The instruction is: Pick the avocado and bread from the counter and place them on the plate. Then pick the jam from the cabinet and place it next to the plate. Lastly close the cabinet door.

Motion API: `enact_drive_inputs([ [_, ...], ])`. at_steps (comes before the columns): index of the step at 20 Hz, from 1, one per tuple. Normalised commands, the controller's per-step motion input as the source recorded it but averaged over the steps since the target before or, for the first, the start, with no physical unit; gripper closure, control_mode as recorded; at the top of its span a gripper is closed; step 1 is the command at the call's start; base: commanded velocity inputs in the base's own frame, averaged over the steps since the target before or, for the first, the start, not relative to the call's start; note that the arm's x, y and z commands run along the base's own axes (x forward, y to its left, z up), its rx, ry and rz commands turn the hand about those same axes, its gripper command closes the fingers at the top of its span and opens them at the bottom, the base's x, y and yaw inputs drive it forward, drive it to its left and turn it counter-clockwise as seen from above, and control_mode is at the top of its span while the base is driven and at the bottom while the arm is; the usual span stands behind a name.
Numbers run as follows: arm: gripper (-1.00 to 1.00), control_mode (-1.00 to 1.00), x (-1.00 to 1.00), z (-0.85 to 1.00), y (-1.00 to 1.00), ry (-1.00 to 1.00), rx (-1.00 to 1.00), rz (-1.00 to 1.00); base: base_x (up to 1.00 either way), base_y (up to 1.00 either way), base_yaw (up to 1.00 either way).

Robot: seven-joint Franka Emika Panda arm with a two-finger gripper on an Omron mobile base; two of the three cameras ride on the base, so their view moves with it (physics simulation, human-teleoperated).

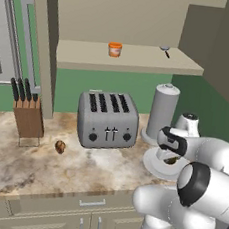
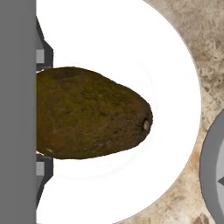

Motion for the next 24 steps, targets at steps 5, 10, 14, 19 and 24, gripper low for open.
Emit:
enact_drive_inputs([
  [5,1.00,-1.00,0.04,-0.12,-0.12,0.00,-0.02,-0.03,0.00,0.00,0.00],
  [10,1.00,-1.00,0.03,-0.02,-0.02,0.00,-0.03,-0.03,0.00,0.00,0.00],
  [14,-1.00,-1.00,0.02,0.00,0.00,0.00,-0.05,-0.05,0.00,0.00,0.00],
  [19,-1.00,-1.00,-0.01,0.01,0.00,0.00,-0.02,-0.03,0.00,0.00,0.00],
  [24,-1.00,-1.00,-0.10,0.22,0.00,-0.01,0.00,0.00,0.00,0.00,0.00],
])
